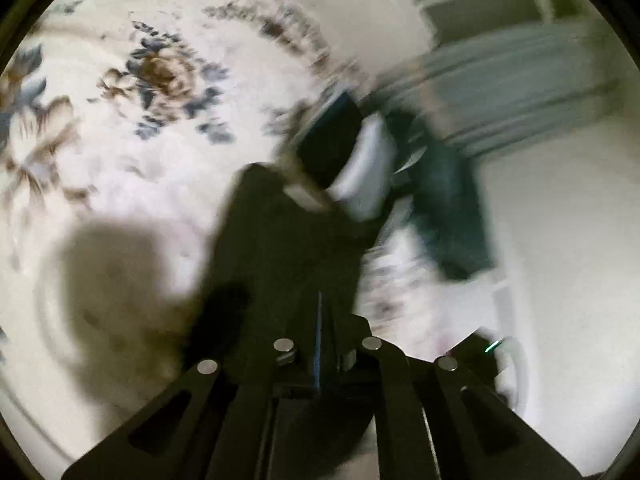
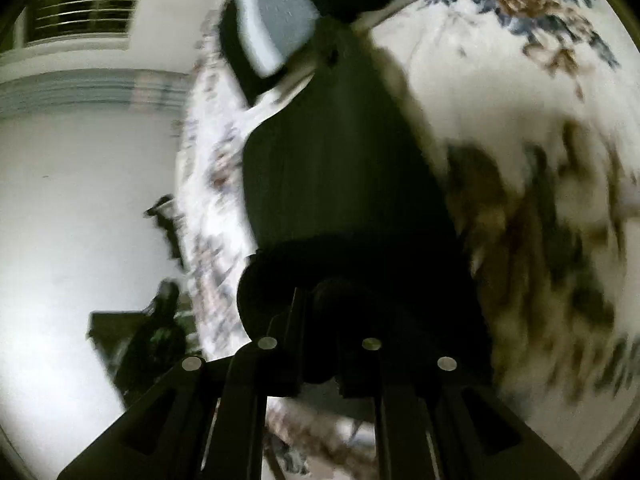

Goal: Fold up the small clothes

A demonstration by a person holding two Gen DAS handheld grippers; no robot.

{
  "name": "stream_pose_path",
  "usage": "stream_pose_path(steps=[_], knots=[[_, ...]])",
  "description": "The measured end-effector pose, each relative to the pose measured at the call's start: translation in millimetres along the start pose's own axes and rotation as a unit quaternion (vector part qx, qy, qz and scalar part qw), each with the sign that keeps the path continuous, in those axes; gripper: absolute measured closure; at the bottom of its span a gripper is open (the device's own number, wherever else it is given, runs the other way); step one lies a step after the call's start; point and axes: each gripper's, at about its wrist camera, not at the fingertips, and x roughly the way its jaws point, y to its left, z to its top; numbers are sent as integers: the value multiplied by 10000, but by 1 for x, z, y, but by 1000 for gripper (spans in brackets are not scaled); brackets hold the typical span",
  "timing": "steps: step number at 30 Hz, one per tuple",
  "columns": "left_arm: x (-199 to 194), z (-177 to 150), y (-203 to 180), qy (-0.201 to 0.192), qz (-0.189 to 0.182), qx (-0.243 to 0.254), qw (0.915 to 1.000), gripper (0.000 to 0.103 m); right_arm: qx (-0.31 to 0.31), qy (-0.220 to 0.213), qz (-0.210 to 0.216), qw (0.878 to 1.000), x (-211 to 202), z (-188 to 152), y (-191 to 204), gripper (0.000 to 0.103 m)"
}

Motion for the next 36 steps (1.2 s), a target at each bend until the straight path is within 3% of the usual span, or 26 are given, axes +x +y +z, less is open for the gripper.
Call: stream_pose_path(steps=[1, 3, 5, 7, 10, 12, 14, 18, 19, 20, 21, 22, 25, 27, 29, 36], knots=[[8, 3, 5, 149, 280, 147, 9994, 89, 152, 130, -25, 9998, 12, 16, -6, 91], [17, 0, 19, 381, 529, 183, 9977, 49, 466, 600, -283, 9967, 40, 44, -20, 90], [20, -10, 34, 509, 447, 55, 9977, 42, 584, 811, -225, 9947, 48, 53, -30, 88], [27, -20, 44, 695, 410, -11, 9967, 42, 425, 649, -112, 9969, 37, 52, -30, 64], [35, -33, 45, 860, 430, 107, 9953, 42, -174, 162, -347, 9991, 14, 43, -17, 46], [42, -38, 40, 898, 525, 307, 9941, 42, -582, 30, -701, 9958, 6, 33, -13, 45], [50, -40, 33, 921, 669, 523, 9921, 42, -843, 71, -789, 9933, 13, 32, -9, 45], [59, -44, 20, 730, 1189, 1124, 9838, 47, -1237, 208, -1174, 9851, 39, 32, -6, 45], [57, -45, 18, 640, 1252, 1246, 9822, 55, -1353, 163, -1226, 9831, 43, 31, -4, 46], [56, -46, 15, 560, 1452, 1389, 9780, 76, -1484, 76, -1246, 9810, 44, 30, 0, 49], [56, -46, 15, 548, 1579, 1469, 9749, 77, -1610, -61, -1258, 9789, 43, 28, 5, 63], [57, -45, 17, 543, 1568, 1467, 9752, 77, -1713, -180, -1321, 9762, 44, 27, 10, 69], [48, -41, 18, 539, 1509, 1323, 9782, 76, -1888, -281, -1597, 9685, 43, 25, 17, 69], [44, -36, 15, 522, 1397, 1219, 9813, 59, -1900, -304, -1604, 9681, 44, 28, 19, 69], [41, -33, 11, 460, 1016, 1180, 9867, 44, -1899, -274, -1480, 9702, 42, 29, 18, 68], [74, -38, 12, 679, 1126, 1125, 9849, 43, -1618, -4, -997, 9818, 51, 40, 0, 68]])
